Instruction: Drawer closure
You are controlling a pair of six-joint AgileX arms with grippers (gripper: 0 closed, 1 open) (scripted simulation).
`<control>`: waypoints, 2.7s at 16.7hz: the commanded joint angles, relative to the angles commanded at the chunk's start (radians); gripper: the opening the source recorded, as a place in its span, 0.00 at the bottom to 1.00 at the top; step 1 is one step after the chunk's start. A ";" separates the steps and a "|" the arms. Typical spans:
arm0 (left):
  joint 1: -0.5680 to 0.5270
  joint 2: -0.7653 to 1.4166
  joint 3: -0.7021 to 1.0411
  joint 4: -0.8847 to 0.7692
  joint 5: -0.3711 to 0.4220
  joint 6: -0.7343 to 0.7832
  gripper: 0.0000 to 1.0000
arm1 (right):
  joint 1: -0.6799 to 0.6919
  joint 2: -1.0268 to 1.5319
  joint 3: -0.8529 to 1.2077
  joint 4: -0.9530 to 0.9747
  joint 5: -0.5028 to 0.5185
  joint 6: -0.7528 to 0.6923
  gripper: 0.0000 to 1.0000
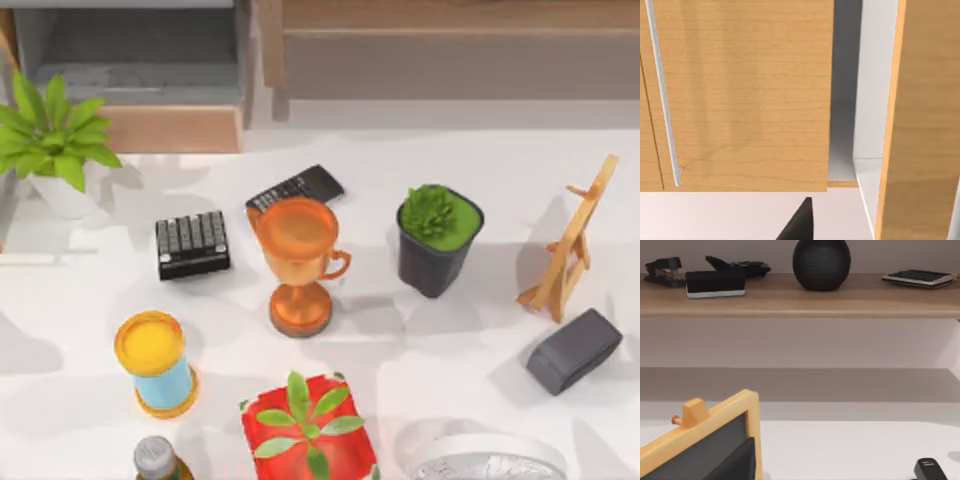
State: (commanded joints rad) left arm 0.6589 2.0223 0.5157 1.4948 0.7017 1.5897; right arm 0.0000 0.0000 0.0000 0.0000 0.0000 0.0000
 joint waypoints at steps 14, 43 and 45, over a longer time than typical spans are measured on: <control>0.000 0.000 0.000 0.000 0.000 0.000 0.00 | 0.000 0.000 0.000 0.000 0.000 0.000 1.00; -0.193 0.211 0.460 -0.274 -0.209 -0.016 0.00 | 0.000 0.000 0.000 0.000 0.000 0.000 1.00; -0.196 0.228 0.498 -0.295 -0.226 -0.017 0.00 | 0.000 0.000 0.000 0.000 0.000 0.000 1.00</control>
State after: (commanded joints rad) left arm 0.4626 2.2501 1.0133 1.2003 0.4759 1.5724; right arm 0.0000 0.0000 0.0000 0.0000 0.0000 0.0000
